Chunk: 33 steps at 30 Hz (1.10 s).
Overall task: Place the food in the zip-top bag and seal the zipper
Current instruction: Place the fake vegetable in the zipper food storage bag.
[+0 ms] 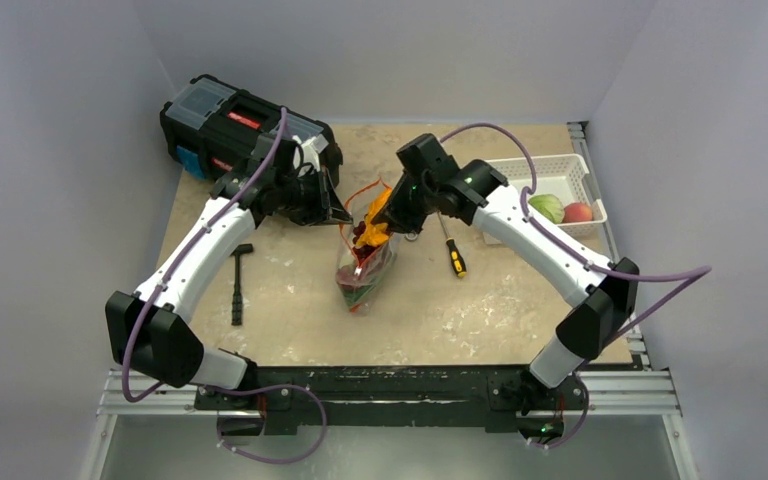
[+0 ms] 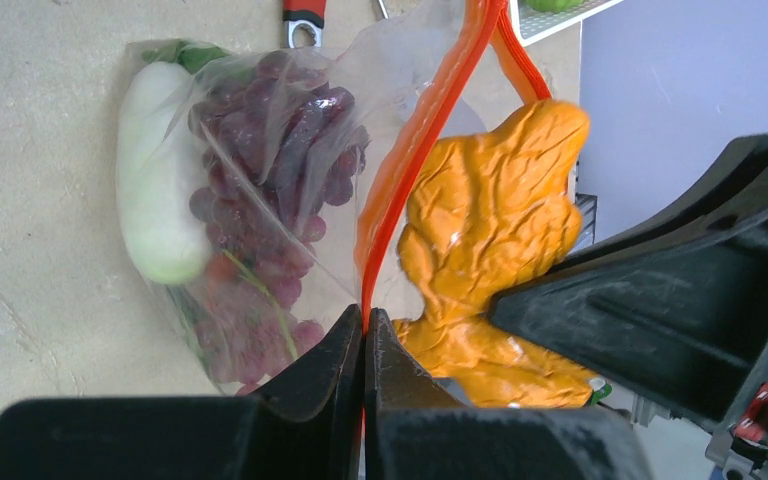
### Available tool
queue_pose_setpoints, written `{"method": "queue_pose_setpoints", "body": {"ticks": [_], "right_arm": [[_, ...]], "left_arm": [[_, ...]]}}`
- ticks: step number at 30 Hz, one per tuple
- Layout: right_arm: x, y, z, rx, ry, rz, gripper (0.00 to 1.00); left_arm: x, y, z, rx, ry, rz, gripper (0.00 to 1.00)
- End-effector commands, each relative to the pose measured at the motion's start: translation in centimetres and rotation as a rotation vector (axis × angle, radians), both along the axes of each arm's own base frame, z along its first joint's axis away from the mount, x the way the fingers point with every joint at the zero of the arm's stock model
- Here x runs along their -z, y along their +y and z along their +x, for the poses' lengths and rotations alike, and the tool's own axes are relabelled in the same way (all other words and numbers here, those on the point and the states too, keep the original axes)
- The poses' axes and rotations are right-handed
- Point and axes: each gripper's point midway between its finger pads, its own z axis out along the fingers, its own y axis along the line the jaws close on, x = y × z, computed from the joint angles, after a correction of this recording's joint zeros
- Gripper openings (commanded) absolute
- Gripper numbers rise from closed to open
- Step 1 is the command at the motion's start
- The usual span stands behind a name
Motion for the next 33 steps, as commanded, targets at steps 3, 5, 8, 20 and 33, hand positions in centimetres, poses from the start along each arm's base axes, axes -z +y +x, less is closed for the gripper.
{"method": "queue_pose_setpoints", "body": {"ticks": [3,5,8,20,33], "right_arm": [[1.3,-0.8,0.1,0.111,-0.051,-0.199,0.0],[1.8,-1.9,0.1,0.141,-0.034,-0.275,0.0],[0.2,-2.9,0.6,0.196,-0.07,-0.347,0.0],[2.6,-2.2,-0.2,0.156,-0.015,-0.468,0.0],[4.3,-3.0,-1.3,0.198,-0.004,-0.519,0.0]], "left_arm": [[-2.9,-0.2,0.5,0.016,-0.114,-0.037,0.0],[-2.9,-0.2,0.5,0.012,-0.115,-0.034,0.0],[-2.8,-0.3,0.5,0.014,-0.107,-0.038,0.0],[-2.3,-0.6,0.5,0.018,-0.077,-0.052,0.0],[-2.7,-0.6,0.2,0.015,-0.079,-0.067,0.0]]}}
